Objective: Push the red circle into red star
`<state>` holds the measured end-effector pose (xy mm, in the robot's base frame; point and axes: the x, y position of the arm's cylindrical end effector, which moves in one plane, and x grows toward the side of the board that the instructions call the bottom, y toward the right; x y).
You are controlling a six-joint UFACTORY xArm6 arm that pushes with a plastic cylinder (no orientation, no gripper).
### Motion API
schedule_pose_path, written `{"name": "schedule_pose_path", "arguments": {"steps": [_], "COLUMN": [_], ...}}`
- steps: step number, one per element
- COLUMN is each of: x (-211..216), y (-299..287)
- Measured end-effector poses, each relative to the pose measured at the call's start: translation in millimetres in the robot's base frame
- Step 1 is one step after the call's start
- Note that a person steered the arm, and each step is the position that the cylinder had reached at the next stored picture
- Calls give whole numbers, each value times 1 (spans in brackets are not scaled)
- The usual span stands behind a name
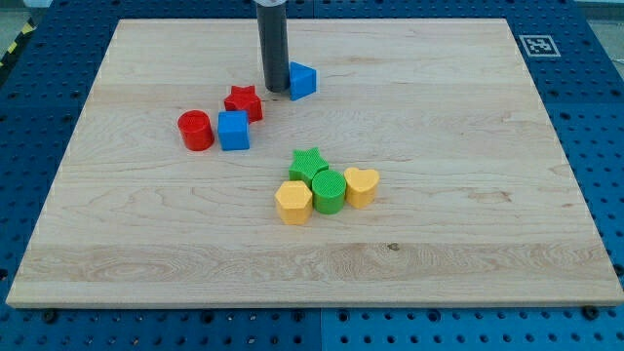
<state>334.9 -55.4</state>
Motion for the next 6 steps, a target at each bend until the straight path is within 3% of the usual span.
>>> {"name": "schedule_pose_path", "arguments": {"steps": [2,3,5,6], "x": [11,51,93,113], "y": [-87,-89,-167,-166]}}
